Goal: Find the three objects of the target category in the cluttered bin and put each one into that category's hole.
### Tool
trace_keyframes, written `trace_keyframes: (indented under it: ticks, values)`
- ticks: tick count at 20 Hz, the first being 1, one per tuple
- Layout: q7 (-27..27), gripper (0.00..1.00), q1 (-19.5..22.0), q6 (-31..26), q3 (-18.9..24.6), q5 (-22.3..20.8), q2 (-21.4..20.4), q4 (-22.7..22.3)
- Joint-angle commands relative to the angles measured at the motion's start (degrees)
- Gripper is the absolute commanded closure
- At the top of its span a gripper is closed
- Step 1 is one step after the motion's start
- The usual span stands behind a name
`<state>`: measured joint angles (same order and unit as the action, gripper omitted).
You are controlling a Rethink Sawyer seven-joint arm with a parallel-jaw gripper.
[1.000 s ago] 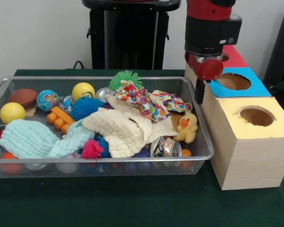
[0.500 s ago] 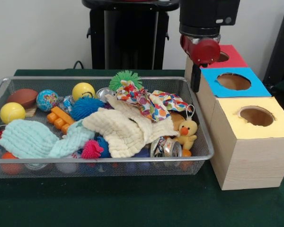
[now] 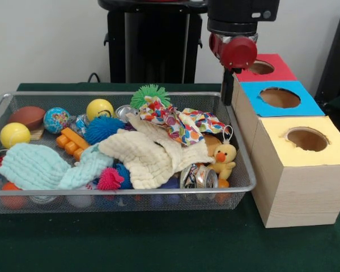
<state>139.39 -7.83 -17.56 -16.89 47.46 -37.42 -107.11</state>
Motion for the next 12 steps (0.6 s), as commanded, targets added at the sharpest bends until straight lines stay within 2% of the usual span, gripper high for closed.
trace_keyframes:
  ticks: [1, 7, 12]
  values:
    - [8.99, 1.00, 3.90, 8.05, 11.00, 0.91, 4.21, -1.46]
    - [10.90, 1.00, 6.15, 14.33, 16.15, -0.25, 6.56, -2.13]
    - [12.19, 1.00, 7.13, 17.55, 18.43, -0.74, 7.56, -2.45]
